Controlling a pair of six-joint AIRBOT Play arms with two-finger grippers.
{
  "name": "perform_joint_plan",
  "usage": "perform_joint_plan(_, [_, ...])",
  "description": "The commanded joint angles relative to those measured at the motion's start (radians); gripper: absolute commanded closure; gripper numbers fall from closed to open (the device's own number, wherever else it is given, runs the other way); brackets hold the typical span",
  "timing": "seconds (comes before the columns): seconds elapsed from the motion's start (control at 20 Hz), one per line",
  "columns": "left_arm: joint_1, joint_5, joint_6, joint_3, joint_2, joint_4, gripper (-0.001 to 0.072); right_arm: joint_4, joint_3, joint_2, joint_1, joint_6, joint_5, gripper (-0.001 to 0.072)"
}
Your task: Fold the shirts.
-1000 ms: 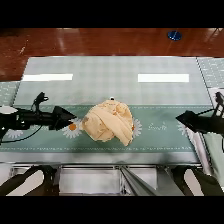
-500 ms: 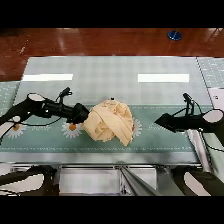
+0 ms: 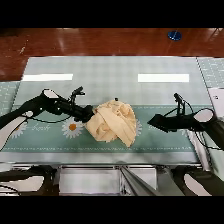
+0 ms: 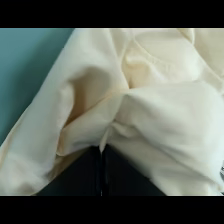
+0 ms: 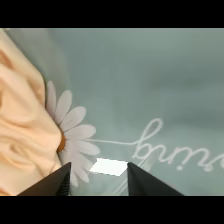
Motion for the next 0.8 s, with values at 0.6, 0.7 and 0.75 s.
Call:
perform_joint_plan(0.6, [-0.002, -0.002, 0.008, 0.027, -0.004, 0.005, 0.069, 0.462, 0.003, -0.256, 0.388, -0.16, -0.154, 0.0304])
perform_joint_plan(0.7, [-0.002, -0.005, 0.008, 0.027, -0.004, 0.005, 0.069, 0.488, 0.035, -0.297, 0.416, -0.187, -0.158, 0.0456])
perform_joint_plan(0.75, [-0.002, -0.008, 0.008, 0.027, -0.004, 0.005, 0.069, 0.486, 0.064, -0.309, 0.428, -0.224, -0.145, 0.0613])
